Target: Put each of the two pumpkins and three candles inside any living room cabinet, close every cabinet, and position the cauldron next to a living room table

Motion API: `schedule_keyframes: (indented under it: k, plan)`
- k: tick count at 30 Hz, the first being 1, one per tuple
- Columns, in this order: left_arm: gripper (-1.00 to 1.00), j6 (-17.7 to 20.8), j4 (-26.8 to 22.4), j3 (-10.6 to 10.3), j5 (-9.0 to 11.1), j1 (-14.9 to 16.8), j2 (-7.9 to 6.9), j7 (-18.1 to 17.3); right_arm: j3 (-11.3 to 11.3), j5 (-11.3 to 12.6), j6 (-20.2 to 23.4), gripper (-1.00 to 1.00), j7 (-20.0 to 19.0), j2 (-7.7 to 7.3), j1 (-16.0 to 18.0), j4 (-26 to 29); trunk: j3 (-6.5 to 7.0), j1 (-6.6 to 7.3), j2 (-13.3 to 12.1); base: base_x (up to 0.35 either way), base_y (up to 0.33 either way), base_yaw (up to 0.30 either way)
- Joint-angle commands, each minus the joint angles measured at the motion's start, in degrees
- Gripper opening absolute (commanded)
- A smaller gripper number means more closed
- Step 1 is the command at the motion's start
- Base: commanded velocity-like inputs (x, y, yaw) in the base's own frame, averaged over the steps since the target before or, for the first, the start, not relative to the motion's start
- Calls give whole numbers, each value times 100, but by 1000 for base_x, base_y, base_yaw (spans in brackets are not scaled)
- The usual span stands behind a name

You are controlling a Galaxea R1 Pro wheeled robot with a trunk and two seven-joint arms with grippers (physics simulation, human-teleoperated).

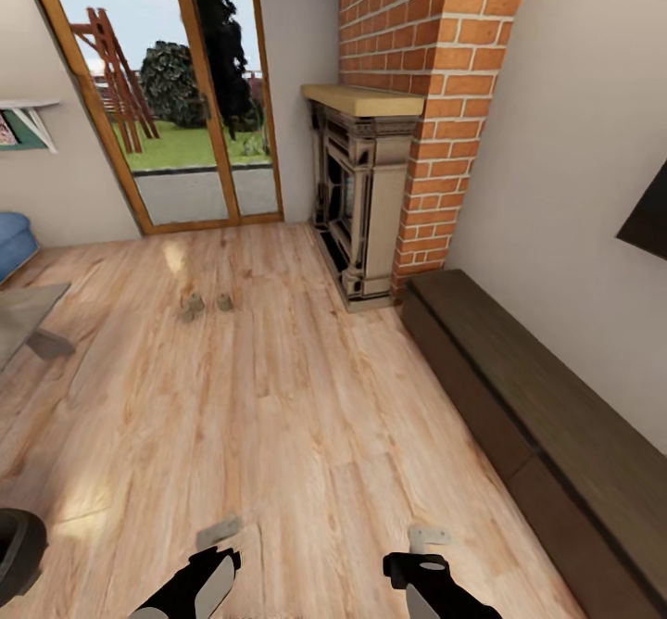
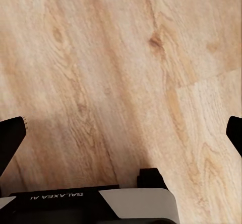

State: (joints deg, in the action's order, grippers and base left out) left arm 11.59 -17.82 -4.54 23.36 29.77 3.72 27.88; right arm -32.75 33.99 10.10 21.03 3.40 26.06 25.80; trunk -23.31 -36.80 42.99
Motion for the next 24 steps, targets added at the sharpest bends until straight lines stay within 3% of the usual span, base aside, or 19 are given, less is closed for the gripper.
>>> schedule_keyframes:
  k: [1,11,24]
  plan:
    - [100,36,-11,-47,29,2,-3,42,-47,34,27,100,50,-6,5,13,-7,-1,5,0,0,291]
    - [100,36,-11,-47,33,2,-3,42,-47,30,21,100,-3,-19,5,15,-7,-1,5,0,0,277]
    - [100,36,-11,-47,28,2,-6,42,-47,29,18,100,-29,-24,5,20,-7,-1,5,38,0,30]
